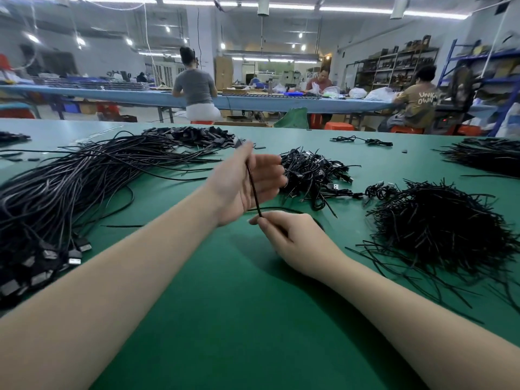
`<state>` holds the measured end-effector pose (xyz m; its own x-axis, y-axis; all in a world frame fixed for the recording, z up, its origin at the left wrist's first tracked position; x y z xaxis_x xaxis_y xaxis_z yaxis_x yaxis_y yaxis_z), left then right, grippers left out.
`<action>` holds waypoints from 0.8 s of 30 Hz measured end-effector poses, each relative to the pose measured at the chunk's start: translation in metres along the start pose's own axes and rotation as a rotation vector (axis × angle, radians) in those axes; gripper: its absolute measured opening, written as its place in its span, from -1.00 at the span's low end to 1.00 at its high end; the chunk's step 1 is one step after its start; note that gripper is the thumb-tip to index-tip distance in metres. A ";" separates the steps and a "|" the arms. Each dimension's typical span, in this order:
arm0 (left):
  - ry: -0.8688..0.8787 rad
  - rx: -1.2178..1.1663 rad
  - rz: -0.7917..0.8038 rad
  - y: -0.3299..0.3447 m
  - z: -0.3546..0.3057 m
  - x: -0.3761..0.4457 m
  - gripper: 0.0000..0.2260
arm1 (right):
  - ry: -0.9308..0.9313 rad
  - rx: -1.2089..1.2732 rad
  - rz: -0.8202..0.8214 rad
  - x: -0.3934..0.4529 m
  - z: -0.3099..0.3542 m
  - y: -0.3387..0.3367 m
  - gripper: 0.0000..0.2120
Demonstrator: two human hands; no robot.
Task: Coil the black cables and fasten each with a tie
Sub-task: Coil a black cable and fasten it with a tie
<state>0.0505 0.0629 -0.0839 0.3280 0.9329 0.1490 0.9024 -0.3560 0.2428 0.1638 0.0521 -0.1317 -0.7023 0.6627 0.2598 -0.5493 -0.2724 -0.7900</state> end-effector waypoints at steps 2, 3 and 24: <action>-0.033 -0.167 0.105 0.005 -0.020 -0.005 -0.42 | 0.008 0.110 0.003 0.001 -0.003 -0.001 -0.74; -0.077 -0.180 0.179 0.006 -0.029 -0.010 -0.45 | 0.018 0.166 -0.009 0.001 -0.005 -0.003 -0.71; 0.173 -0.058 0.155 -0.006 -0.087 -0.028 -0.47 | -0.098 0.068 0.066 -0.002 0.017 0.010 -0.79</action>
<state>0.0116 0.0347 -0.0064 0.4036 0.8454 0.3498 0.8260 -0.5011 0.2582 0.1518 0.0367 -0.1310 -0.7770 0.5711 0.2646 -0.5279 -0.3622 -0.7682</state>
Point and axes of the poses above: each hand's wrist, its own x-axis towards the middle knuckle, its own y-axis out of the palm, z = x × y, the point moved 5 cm from there along x, towards the middle knuckle, and after that the axes turned 15 degrees about z, right-handed, at the moved point
